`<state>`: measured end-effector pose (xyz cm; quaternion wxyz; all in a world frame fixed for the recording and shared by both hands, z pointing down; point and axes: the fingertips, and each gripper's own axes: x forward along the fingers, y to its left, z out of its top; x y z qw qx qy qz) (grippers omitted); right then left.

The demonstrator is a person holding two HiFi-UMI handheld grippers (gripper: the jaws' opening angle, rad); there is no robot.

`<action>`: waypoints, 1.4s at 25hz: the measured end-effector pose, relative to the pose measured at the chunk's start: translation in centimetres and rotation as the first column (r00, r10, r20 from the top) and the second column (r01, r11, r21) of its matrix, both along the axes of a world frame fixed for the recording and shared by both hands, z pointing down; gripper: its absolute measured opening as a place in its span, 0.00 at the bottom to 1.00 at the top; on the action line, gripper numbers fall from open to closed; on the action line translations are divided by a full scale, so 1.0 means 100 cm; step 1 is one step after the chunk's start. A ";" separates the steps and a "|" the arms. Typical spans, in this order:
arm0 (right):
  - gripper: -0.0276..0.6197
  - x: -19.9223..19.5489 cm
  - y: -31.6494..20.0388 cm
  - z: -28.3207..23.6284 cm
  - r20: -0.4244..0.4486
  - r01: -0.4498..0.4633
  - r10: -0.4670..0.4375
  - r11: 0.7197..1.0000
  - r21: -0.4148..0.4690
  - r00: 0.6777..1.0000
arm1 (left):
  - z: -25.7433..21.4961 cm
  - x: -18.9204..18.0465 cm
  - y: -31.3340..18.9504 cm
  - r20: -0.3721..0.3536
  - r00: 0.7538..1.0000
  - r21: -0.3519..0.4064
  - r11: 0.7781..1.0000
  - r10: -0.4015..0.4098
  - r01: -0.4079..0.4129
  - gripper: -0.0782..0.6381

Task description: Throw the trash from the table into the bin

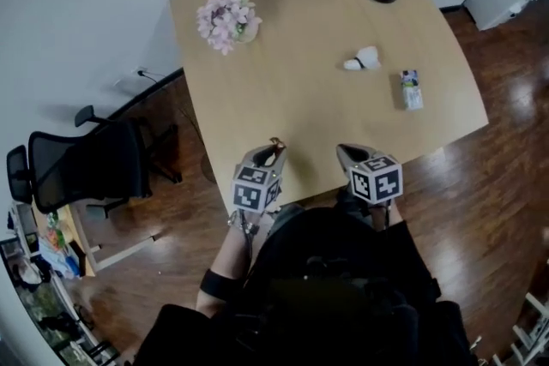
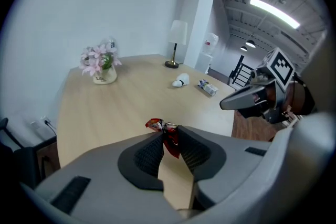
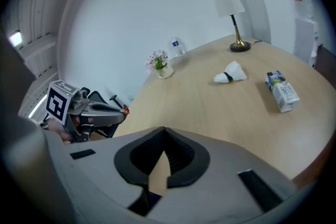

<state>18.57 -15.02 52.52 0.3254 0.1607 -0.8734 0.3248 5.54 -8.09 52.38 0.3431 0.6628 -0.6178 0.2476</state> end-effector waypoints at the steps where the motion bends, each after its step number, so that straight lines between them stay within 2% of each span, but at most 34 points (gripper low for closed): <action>1: 0.05 -0.006 0.007 -0.002 -0.002 0.016 -0.016 1.000 0.003 1.000 | -0.001 -0.004 0.011 -0.003 1.000 0.001 1.000 -0.013 0.013 0.24; 8: 0.05 -0.060 0.062 -0.010 -0.016 0.151 -0.150 0.988 0.021 0.989 | 0.003 -0.055 0.088 -0.011 0.989 0.007 0.989 -0.147 0.147 0.24; 14: 0.05 -0.114 0.111 -0.008 -0.034 0.294 -0.293 0.955 0.031 0.955 | 0.014 -0.101 0.146 -0.012 0.965 0.005 0.965 -0.261 0.261 0.24; 18: 0.05 -0.155 0.143 -0.001 -0.048 0.408 -0.407 0.913 0.016 0.912 | 0.027 -0.132 0.183 -0.021 0.937 -0.008 0.937 -0.349 0.349 0.24; 23: 0.05 -0.200 0.188 0.010 -0.064 0.507 -0.506 0.862 -0.010 0.860 | 0.044 -0.166 0.232 -0.044 0.893 -0.032 0.894 -0.447 0.446 0.24; 28: 0.05 -0.245 0.242 0.022 -0.084 0.616 -0.616 0.787 -0.032 0.783 | 0.068 -0.199 0.289 -0.065 0.839 -0.074 0.841 -0.541 0.536 0.24; 35: 0.05 -0.308 0.303 0.045 -0.114 0.715 -0.716 0.697 -0.063 0.688 | 0.135 -0.246 0.339 -0.086 0.784 -0.147 0.786 -0.615 0.600 0.24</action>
